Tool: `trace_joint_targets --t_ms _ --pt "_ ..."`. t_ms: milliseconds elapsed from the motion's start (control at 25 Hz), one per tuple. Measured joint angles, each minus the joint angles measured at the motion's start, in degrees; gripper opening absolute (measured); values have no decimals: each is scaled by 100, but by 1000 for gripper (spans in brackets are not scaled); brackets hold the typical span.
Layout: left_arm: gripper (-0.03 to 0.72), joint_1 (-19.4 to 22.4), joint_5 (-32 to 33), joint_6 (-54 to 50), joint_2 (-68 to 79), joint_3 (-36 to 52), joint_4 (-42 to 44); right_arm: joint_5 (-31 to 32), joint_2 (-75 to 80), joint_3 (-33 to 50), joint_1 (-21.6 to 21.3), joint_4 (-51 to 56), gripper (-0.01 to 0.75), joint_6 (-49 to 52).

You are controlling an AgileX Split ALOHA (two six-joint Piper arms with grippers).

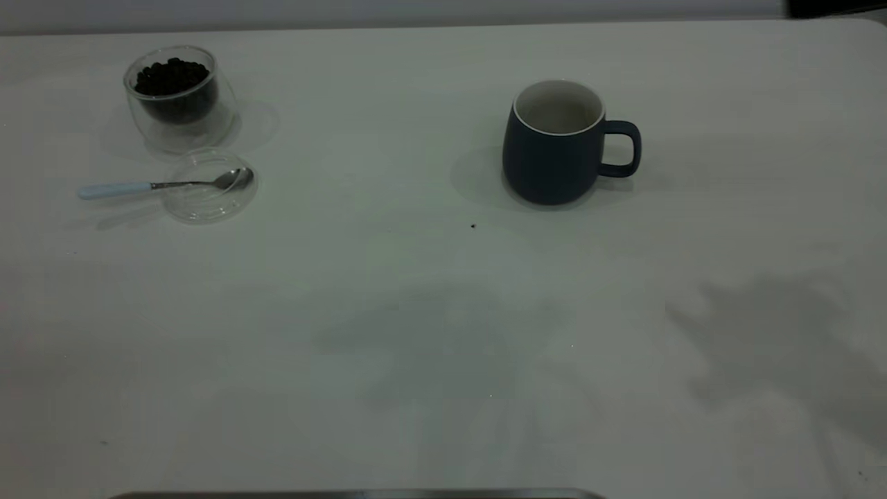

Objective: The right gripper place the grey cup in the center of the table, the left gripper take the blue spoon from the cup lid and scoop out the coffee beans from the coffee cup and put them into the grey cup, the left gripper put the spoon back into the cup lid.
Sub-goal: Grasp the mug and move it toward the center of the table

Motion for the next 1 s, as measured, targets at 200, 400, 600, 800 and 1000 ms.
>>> trace_joint_targets --t_ms 200,400,600,800,1000 --pt "319 0 0 0 0 0 0 97 1617 -852 0 382 364 -1655" --pt "319 0 0 -6 0 0 0 296 2937 -1885 0 424 364 -2960" --pt "319 0 0 -12 0 0 0 329 3959 -2744 0 229 364 -2960" --pt "319 0 0 -12 0 0 0 468 4784 -3555 90 -838 364 -2960" --pt "319 0 0 -12 0 0 0 479 5317 -4072 124 -1751 364 -2960"
